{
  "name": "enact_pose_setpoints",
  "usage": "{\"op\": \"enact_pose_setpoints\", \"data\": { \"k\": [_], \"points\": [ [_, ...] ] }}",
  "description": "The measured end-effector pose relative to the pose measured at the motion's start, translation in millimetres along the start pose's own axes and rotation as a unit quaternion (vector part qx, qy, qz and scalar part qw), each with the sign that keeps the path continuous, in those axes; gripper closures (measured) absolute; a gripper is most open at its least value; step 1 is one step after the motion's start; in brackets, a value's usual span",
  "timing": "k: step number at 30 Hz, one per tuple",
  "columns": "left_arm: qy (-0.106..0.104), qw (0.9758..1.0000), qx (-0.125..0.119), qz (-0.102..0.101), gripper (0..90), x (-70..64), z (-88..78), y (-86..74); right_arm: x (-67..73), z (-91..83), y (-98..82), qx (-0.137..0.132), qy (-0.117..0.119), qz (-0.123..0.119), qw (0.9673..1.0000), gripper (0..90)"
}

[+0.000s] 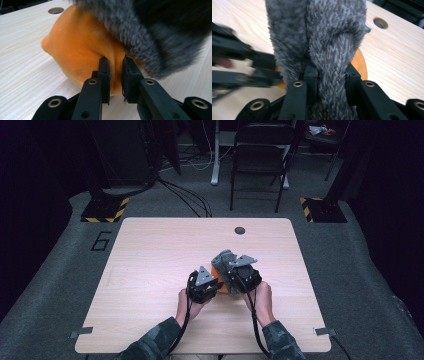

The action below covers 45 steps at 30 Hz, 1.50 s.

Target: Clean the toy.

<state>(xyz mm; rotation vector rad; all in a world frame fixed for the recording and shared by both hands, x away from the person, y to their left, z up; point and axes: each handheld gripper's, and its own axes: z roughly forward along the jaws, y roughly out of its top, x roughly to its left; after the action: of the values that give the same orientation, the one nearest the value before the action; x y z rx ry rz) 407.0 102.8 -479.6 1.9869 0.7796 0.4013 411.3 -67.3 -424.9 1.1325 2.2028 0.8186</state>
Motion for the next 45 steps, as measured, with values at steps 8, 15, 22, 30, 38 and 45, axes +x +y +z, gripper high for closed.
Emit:
{"op": "enact_pose_setpoints", "data": {
  "k": [8,15,22,30,38,45],
  "points": [
    [0.000,0.9999,-0.003,-0.010,78.4,6.5,1.9,-2.1,-19.7,6.3,-9.3,0.018,0.004,0.035,0.9992,70.1],
    [-0.008,0.9997,0.000,-0.024,77.9,10.5,3.6,-4.3,-43.3,19.8,-26.3,0.047,-0.022,0.051,0.9974,70.0],
    [-0.013,0.9997,-0.002,-0.019,77.6,11.6,3.5,-4.7,-53.5,31.6,-39.5,0.076,-0.037,0.065,0.9943,70.1],
    [-0.013,0.9998,-0.005,-0.017,77.5,14.3,3.7,-6.5,-72.7,47.1,-59.3,0.112,-0.009,0.104,0.9881,69.8],
    [-0.014,0.9998,-0.005,-0.013,77.4,13.8,4.2,-6.3,-73.4,-9.2,-18.8,-0.009,0.049,0.120,0.9915,69.9],
    [-0.021,0.9998,0.001,-0.001,77.4,10.7,3.6,-6.0,-17.6,-8.8,3.2,-0.014,0.066,0.033,0.9972,69.8]
  ]
}}
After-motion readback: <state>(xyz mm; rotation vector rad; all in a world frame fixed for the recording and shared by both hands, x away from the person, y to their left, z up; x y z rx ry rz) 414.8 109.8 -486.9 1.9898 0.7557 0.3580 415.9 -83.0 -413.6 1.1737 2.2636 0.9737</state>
